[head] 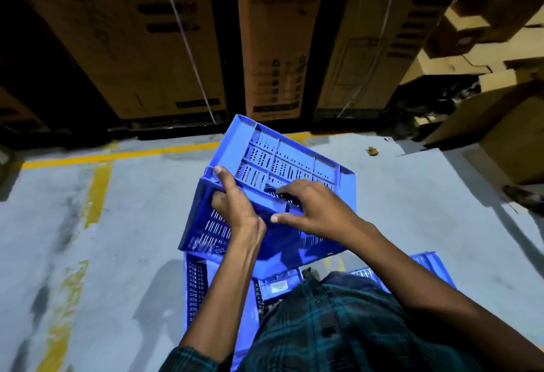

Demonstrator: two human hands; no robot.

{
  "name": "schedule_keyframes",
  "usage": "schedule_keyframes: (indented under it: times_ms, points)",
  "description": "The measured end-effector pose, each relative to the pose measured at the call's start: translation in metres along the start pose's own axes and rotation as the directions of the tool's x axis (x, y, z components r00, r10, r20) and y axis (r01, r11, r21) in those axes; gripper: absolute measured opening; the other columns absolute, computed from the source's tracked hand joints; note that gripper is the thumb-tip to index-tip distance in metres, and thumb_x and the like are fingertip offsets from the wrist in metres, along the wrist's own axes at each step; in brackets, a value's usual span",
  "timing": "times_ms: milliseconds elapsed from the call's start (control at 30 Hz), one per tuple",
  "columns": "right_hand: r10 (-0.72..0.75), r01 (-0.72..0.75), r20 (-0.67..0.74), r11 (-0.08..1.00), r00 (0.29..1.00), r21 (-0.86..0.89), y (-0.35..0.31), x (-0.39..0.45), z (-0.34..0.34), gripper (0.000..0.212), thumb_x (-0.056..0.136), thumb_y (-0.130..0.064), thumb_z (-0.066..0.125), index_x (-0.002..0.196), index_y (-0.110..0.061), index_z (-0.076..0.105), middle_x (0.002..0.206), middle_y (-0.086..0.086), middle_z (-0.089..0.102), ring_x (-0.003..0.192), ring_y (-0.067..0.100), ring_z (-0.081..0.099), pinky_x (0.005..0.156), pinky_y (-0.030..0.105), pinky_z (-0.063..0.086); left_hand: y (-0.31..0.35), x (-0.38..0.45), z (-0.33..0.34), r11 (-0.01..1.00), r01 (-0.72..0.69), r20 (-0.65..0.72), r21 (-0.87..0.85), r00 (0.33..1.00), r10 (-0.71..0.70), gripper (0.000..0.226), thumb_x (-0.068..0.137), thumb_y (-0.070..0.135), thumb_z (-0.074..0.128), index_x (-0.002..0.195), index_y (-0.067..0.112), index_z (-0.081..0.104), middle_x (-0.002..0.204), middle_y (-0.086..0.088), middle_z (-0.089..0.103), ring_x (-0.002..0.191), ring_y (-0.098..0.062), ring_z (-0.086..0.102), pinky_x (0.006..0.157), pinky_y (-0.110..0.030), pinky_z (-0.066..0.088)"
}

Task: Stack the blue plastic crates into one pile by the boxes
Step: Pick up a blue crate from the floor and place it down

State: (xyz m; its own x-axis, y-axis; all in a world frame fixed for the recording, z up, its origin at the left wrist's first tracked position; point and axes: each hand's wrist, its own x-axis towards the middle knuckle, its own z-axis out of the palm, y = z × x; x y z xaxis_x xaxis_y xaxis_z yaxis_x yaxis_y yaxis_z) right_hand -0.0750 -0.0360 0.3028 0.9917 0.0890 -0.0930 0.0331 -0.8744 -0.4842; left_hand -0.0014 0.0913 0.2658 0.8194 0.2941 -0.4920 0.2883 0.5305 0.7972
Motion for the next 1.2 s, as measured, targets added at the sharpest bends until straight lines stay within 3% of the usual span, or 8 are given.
schedule_keyframes:
  times_ms: [167,333,467,767,867,933,1100,1200]
  points:
    - [-0.049,0.047,-0.027,0.997,0.998,-0.054,0.003,0.024,0.003,0.032,0.085,-0.041,0.069,0.085,-0.016,0.05,0.067,-0.002,0.051,0.072,0.03,0.056,0.059,0.037,0.042,0.015,0.0,0.023,0.998,-0.064,0.015,-0.013,0.998,0.064,0.051,0.089,0.058,0.059,0.092,0.007,0.066,0.081,-0.003,0.076,0.069,-0.02,0.075,0.058,-0.034,0.058]
    - [-0.021,0.01,-0.169,0.998,0.985,-0.065,0.036,0.057,-0.023,0.022,0.075,-0.036,0.06,0.08,-0.015,0.055,0.077,0.013,0.068,0.083,0.039,0.065,0.061,0.036,0.045,0.022,0.012,0.054,0.98,-0.176,0.225,0.092,0.962,0.152,0.05,0.09,0.063,0.051,0.08,0.017,0.067,0.071,0.003,0.07,0.065,-0.015,0.065,0.061,-0.032,0.054]
    - [0.047,-0.043,-0.192,0.999,0.98,0.026,0.081,0.093,-0.045,0.024,0.074,-0.036,0.059,0.07,-0.019,0.043,0.063,0.005,0.054,0.076,0.038,0.063,0.056,0.029,0.032,0.006,0.031,0.074,0.972,-0.195,0.284,0.128,0.947,0.152,0.06,0.095,0.058,0.045,0.101,0.002,0.066,0.088,-0.012,0.075,0.078,-0.023,0.075,0.058,-0.029,0.061]
    - [-0.135,0.14,-0.261,0.99,0.956,0.001,0.123,0.107,-0.093,0.024,0.078,-0.038,0.068,0.084,-0.016,0.06,0.071,0.011,0.066,0.082,0.037,0.065,0.06,0.037,0.049,-0.092,0.067,0.058,0.94,-0.146,-0.182,0.308,0.961,0.209,0.048,0.097,0.048,0.05,0.069,0.012,0.063,0.056,0.001,0.066,0.055,-0.02,0.062,0.049,-0.029,0.053]
    - [-0.144,0.153,-0.32,0.988,0.936,0.003,0.131,0.108,-0.106,0.026,0.078,-0.039,0.071,0.086,-0.015,0.063,0.069,0.009,0.066,0.077,0.034,0.066,0.058,0.036,0.05,-0.128,0.085,0.024,0.887,-0.028,-0.331,0.461,0.922,0.202,0.063,0.089,0.066,0.048,0.061,0.01,0.057,0.059,-0.007,0.066,0.059,-0.03,0.065,0.058,-0.038,0.058]
    - [-0.119,0.146,-0.367,0.988,0.923,0.047,0.132,0.107,-0.116,0.029,0.077,-0.043,0.069,0.084,-0.015,0.064,0.065,0.008,0.065,0.071,0.031,0.066,0.058,0.038,0.052,-0.143,0.107,-0.001,0.858,0.061,-0.41,0.51,0.894,0.179,0.065,0.081,0.072,0.048,0.067,0.009,0.06,0.07,-0.016,0.069,0.068,-0.037,0.068,0.067,-0.048,0.059]
    - [-0.064,0.139,-0.474,0.982,0.878,0.125,0.136,0.098,-0.14,0.025,0.078,-0.038,0.071,0.074,-0.015,0.063,0.065,0.002,0.065,0.067,0.015,0.064,0.062,0.034,0.046,-0.122,0.095,0.006,0.869,0.155,-0.457,0.469,0.885,0.089,0.034,0.089,0.033,0.067,0.09,0.001,0.055,0.098,-0.026,0.062,0.09,-0.037,0.063,0.075,-0.043,0.048]
    - [-0.017,0.117,-0.552,0.982,0.834,0.146,0.147,0.089,-0.159,0.039,0.08,-0.031,0.076,0.061,-0.02,0.044,0.05,-0.001,0.04,0.058,0.016,0.04,0.055,0.029,0.026,-0.124,0.113,0.009,0.849,0.215,-0.476,0.483,0.878,0.048,0.071,0.083,0.043,0.072,0.125,-0.006,0.044,0.129,-0.03,0.054,0.114,-0.045,0.057,0.089,-0.051,0.05]
